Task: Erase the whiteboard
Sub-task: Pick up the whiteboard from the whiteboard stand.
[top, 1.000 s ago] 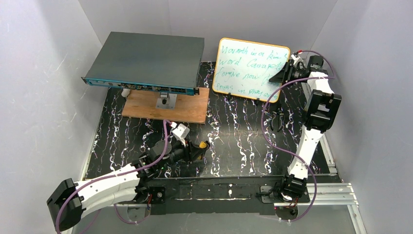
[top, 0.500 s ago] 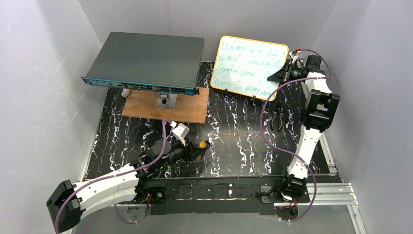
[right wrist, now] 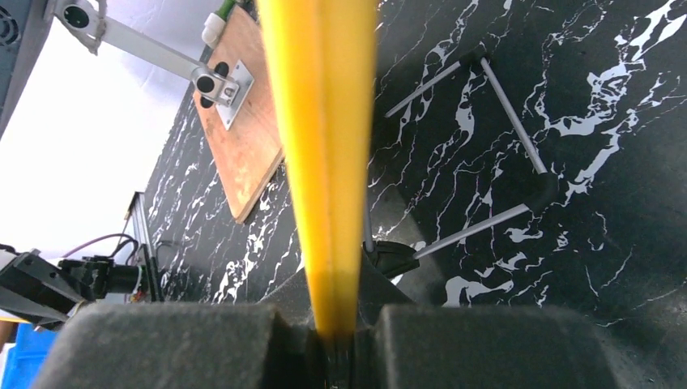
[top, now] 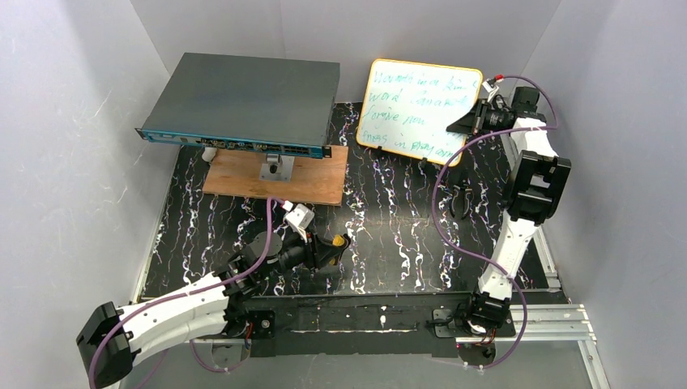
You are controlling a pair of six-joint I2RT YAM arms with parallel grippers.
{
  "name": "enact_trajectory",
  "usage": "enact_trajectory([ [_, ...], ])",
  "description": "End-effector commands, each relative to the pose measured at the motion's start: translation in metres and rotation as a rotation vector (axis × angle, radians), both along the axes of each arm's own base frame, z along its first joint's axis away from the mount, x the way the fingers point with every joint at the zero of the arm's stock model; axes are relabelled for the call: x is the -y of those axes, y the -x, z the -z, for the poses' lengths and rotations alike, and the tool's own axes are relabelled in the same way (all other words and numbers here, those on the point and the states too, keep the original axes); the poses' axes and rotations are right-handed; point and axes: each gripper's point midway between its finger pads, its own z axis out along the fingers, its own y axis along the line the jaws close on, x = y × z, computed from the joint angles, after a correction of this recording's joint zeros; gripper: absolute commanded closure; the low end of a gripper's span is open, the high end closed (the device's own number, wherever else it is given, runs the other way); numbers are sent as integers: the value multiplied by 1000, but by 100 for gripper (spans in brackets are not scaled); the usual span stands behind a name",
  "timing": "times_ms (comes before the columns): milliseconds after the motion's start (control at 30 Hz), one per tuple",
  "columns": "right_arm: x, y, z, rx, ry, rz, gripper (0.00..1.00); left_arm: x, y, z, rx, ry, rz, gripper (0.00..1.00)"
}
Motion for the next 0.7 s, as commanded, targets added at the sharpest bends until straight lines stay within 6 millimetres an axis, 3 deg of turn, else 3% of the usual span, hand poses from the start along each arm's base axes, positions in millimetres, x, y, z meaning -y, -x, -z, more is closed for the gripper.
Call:
enact_trajectory([
  [0,5,9,-20,86,55,4,91,3,1,-21,21,54,15,100],
  [200,4,24,27,10,74,7,86,3,3,-21,15,59,21,100],
  [300,3,30,40,-18,72,5,82,2,4,-20,12,60,20,100],
  [500,2,38,52,-54,55,2,76,4,4,-21,10,65,22,100],
  [667,7,37,46,-54,28,20,73,4,4,-20,8,66,24,100],
])
